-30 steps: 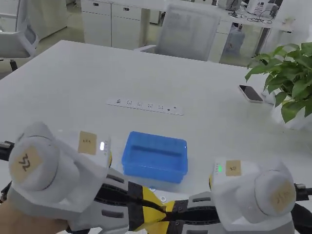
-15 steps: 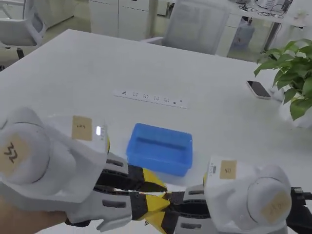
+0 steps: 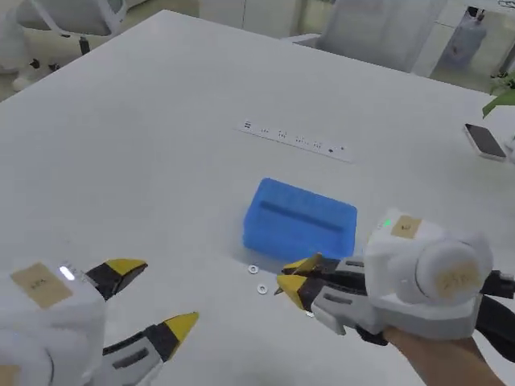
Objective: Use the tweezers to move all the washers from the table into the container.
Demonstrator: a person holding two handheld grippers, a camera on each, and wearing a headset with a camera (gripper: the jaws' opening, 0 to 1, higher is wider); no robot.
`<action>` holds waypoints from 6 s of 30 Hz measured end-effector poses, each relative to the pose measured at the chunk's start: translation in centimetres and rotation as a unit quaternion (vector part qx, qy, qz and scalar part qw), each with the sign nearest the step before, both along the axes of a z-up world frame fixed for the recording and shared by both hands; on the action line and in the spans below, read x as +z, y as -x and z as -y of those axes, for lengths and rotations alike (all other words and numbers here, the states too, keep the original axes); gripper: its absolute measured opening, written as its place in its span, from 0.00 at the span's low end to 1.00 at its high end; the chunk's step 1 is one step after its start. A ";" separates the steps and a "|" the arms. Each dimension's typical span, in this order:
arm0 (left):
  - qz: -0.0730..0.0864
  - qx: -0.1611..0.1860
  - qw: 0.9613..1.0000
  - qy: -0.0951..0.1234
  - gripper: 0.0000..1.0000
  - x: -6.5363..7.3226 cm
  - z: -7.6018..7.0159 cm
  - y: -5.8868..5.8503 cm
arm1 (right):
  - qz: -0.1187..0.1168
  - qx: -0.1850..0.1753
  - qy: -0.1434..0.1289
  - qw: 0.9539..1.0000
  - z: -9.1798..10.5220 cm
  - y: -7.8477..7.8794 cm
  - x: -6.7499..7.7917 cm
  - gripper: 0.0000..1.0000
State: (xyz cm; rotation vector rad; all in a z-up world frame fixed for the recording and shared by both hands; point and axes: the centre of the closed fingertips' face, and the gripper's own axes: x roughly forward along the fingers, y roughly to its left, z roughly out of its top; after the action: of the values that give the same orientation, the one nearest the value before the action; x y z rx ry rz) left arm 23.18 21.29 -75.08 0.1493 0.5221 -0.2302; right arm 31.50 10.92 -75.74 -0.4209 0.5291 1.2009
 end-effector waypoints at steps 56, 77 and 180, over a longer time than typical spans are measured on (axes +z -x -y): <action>-0.042 0.003 0.999 -0.003 0.86 -3.0 0.2 -0.1 | -0.037 0.008 0.044 0.998 -3.9 -5.5 -6.4 0.03; -0.039 0.019 0.999 0.004 0.99 -3.0 0.0 -0.3 | -0.043 -0.025 0.008 0.999 -3.7 -4.6 -3.7 0.02; -0.073 0.006 0.997 -0.031 0.99 -4.5 -0.1 0.0 | -0.057 -0.056 -0.003 0.997 -1.4 -3.7 -4.1 0.04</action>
State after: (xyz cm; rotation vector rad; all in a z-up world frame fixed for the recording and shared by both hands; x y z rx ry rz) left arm 23.15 21.38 -79.55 0.1902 0.6748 -0.2144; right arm 35.15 12.30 -79.82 -0.3139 0.6396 1.1219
